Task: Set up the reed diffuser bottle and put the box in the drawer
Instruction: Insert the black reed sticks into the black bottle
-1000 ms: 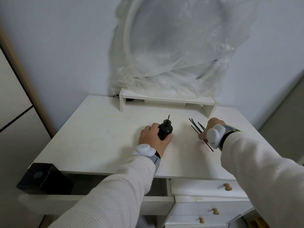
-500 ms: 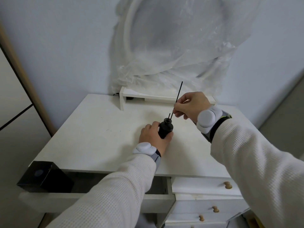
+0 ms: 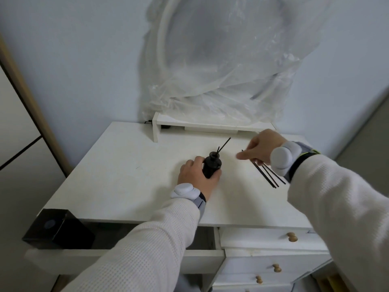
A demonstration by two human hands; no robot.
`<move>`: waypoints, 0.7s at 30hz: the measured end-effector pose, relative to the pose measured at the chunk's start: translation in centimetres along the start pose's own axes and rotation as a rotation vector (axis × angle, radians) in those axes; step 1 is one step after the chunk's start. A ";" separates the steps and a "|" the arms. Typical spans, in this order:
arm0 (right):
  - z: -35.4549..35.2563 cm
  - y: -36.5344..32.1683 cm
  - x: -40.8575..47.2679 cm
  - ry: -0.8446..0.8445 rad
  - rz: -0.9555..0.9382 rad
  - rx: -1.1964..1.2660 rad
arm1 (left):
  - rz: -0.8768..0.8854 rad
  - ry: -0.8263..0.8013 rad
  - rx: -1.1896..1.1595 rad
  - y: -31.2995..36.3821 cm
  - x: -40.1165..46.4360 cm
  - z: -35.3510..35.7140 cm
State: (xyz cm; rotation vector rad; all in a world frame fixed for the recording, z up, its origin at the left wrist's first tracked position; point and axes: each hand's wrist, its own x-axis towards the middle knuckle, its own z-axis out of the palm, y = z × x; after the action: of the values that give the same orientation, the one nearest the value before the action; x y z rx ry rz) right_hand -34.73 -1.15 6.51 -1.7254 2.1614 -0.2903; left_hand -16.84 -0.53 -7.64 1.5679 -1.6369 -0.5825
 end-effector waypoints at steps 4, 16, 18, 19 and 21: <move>-0.5 5.3 0.9 0.043 0.205 -0.149 | -0.012 0.007 -0.011 -0.1 0.0 0.1; 3.8 5.6 2.1 0.031 0.214 -0.285 | -0.016 0.001 -0.013 0.0 -0.1 -0.1; 3.5 5.3 2.2 0.019 0.193 -0.323 | -0.010 -0.002 -0.013 0.0 -0.1 -0.1; 3.5 5.2 2.2 0.017 0.185 -0.340 | -0.011 -0.007 -0.013 0.0 -0.1 -0.1; 3.6 5.0 2.1 0.008 0.168 -0.365 | -0.010 -0.011 -0.017 0.1 0.0 -0.1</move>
State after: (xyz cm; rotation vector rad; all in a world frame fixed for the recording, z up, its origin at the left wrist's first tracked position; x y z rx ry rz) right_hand -38.11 -1.82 1.00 -1.7037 2.4641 0.1516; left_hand -16.83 -0.50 -7.56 1.5645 -1.6290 -0.6096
